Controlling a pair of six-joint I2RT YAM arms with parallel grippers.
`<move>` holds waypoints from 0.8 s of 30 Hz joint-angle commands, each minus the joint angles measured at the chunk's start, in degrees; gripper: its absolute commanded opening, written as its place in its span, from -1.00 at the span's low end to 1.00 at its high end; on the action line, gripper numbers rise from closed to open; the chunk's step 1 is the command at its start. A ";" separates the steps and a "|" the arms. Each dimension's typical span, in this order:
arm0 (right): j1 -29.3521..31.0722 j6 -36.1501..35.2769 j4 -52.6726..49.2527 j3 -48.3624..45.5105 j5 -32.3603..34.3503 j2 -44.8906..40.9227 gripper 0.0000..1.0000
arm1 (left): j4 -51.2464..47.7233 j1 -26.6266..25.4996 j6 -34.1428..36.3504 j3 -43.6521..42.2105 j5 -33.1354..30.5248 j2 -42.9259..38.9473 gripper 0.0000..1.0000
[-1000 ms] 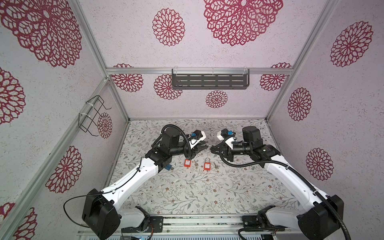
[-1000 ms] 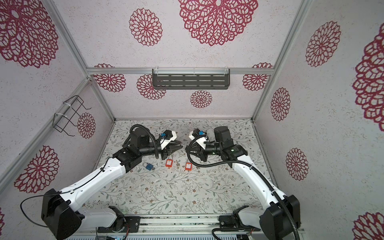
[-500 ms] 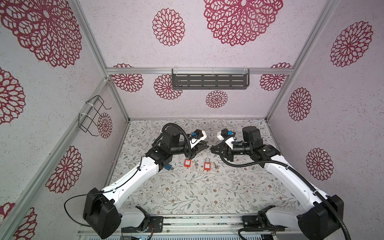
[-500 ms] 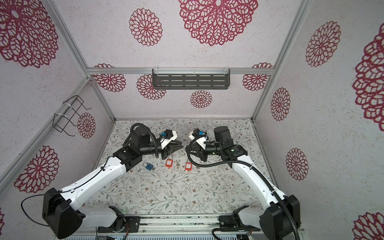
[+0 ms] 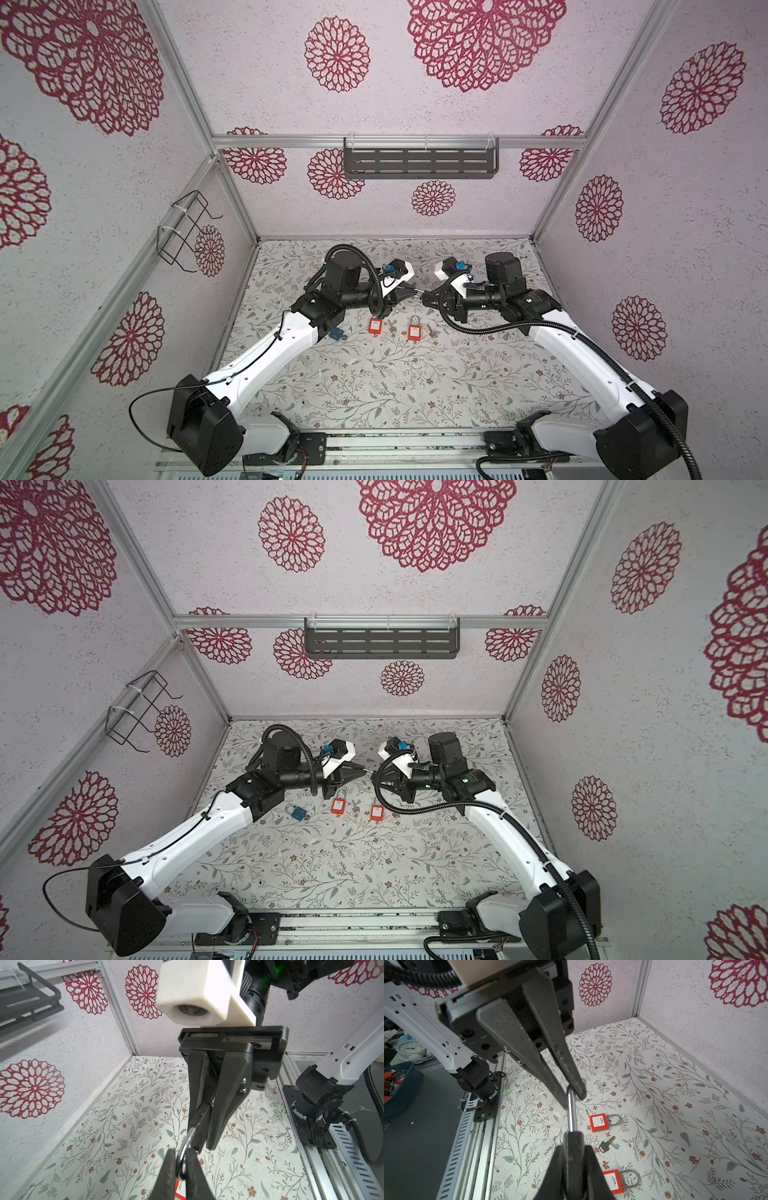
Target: Lock with the key
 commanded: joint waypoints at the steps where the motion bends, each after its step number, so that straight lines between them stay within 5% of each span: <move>1: -0.21 0.50 2.06 1.05 -0.71 -1.94 -1.00 | -0.87 -0.49 1.03 1.78 2.07 0.79 -0.84; 5: -0.25 0.65 3.56 0.75 -0.62 -2.14 -1.00 | -1.61 -0.50 0.97 2.53 3.51 1.25 -1.00; 15: -0.21 0.89 9.19 -0.34 -2.40 -1.47 -1.00 | -6.08 -0.38 0.93 4.92 6.78 3.23 -1.00; 24: -0.09 8.00 18.07 -0.70 -8.71 1.47 -1.00 | -4.69 -0.40 0.87 4.02 6.29 3.87 -1.00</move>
